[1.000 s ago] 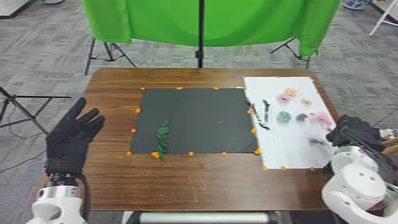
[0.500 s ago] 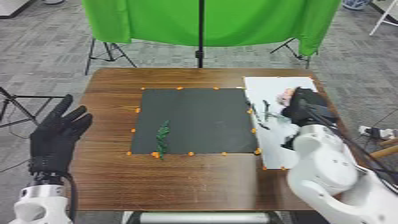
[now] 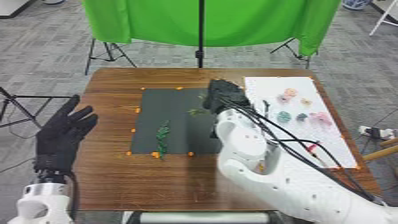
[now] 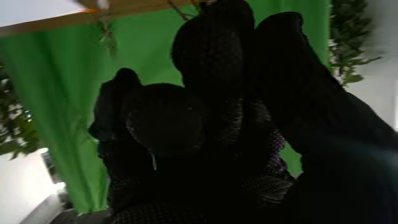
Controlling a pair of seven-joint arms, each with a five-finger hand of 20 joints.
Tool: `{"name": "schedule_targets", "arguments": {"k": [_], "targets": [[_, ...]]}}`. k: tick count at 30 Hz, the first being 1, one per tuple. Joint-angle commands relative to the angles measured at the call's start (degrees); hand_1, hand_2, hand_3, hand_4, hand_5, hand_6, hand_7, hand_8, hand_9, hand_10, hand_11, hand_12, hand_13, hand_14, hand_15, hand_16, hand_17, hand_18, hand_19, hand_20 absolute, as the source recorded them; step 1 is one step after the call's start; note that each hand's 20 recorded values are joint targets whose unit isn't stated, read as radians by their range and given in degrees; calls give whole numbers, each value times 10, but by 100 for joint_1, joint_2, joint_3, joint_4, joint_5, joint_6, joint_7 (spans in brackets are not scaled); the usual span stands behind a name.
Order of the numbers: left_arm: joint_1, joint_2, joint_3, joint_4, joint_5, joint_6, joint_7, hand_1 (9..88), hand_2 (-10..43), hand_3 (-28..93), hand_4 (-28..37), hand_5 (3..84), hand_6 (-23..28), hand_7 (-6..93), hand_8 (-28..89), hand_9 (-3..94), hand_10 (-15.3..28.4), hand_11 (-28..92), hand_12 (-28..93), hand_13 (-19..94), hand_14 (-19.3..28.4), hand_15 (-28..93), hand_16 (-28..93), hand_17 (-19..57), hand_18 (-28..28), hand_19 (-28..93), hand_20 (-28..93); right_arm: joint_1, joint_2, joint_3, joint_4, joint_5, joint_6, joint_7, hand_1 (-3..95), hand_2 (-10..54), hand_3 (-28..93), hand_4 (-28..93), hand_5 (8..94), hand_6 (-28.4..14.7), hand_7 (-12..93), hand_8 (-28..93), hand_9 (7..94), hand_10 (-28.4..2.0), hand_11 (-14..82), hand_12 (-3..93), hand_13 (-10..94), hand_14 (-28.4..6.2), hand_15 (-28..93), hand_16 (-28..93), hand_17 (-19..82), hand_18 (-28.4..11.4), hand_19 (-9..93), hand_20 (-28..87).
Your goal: Arrange flowers
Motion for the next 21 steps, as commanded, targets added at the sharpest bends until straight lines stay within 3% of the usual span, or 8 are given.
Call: {"name": "schedule_targets", "arguments": {"k": [1, 7, 11, 14, 17, 19, 21], "targets": [[-245, -226, 99, 40, 139, -90, -279, 226, 57, 816, -268, 359, 81, 68, -73, 334, 201, 230, 107, 209, 278, 570, -106, -74, 284, 581, -11, 99, -524, -363, 548, -42, -356, 143, 532, -95, 699, -282, 912, -18, 185, 87, 919, -109, 432, 230, 821, -92, 719, 219, 415, -249, 932, 247], [-352, -276, 121, 42, 256, -171, -427, 227, 56, 817, -268, 360, 81, 68, -74, 335, 201, 232, 107, 209, 278, 570, -106, -75, 284, 582, -10, 88, -704, -530, 744, -59, -653, 176, 522, -95, 680, -272, 928, -18, 203, 89, 933, -106, 451, 228, 832, -96, 745, 219, 427, -256, 932, 304], [-417, -223, 179, 58, 244, -183, -455, 227, 55, 818, -267, 361, 82, 70, -74, 335, 201, 232, 107, 210, 278, 571, -107, -75, 284, 581, -10, 49, -817, -535, 766, -31, -1040, 225, 506, -95, 684, -265, 936, -17, 204, 88, 937, -107, 469, 229, 836, -99, 760, 221, 434, -262, 932, 339], [-427, -266, 178, 51, 285, -219, -545, 228, 56, 817, -267, 361, 82, 70, -74, 335, 201, 233, 106, 210, 278, 572, -107, -76, 284, 582, -10, 23, -875, -547, 793, -6, -1138, 225, 482, -95, 701, -263, 937, -15, 232, 58, 937, -109, 500, 222, 842, -98, 777, 224, 442, -268, 932, 375], [-436, -231, 214, 63, 262, -213, -554, 227, 56, 819, -265, 362, 82, 71, -74, 335, 201, 234, 107, 211, 277, 572, -107, -75, 284, 581, -9, 36, -907, -572, 813, 36, -1152, 226, 455, -82, 720, -257, 937, -10, 255, -4, 937, -110, 520, 209, 850, -100, 783, 226, 447, -272, 932, 396], [-422, -171, 249, 55, 220, -171, -511, 228, 56, 818, -265, 362, 83, 71, -74, 335, 201, 234, 107, 210, 276, 572, -107, -75, 284, 581, -9, 14, -908, -568, 810, -6, -1097, 200, 432, -48, 731, -249, 937, -4, 284, -118, 937, -110, 527, 205, 853, -100, 784, 227, 450, -274, 932, 404], [-397, -207, 231, 48, 240, -201, -533, 228, 56, 819, -264, 363, 84, 71, -74, 335, 200, 235, 107, 210, 276, 572, -107, -75, 284, 581, -9, -7, -884, -576, 784, -62, -968, 166, 416, -16, 725, -249, 937, 3, 264, -143, 937, -111, 529, 205, 853, -100, 784, 229, 452, -274, 932, 407]]}}
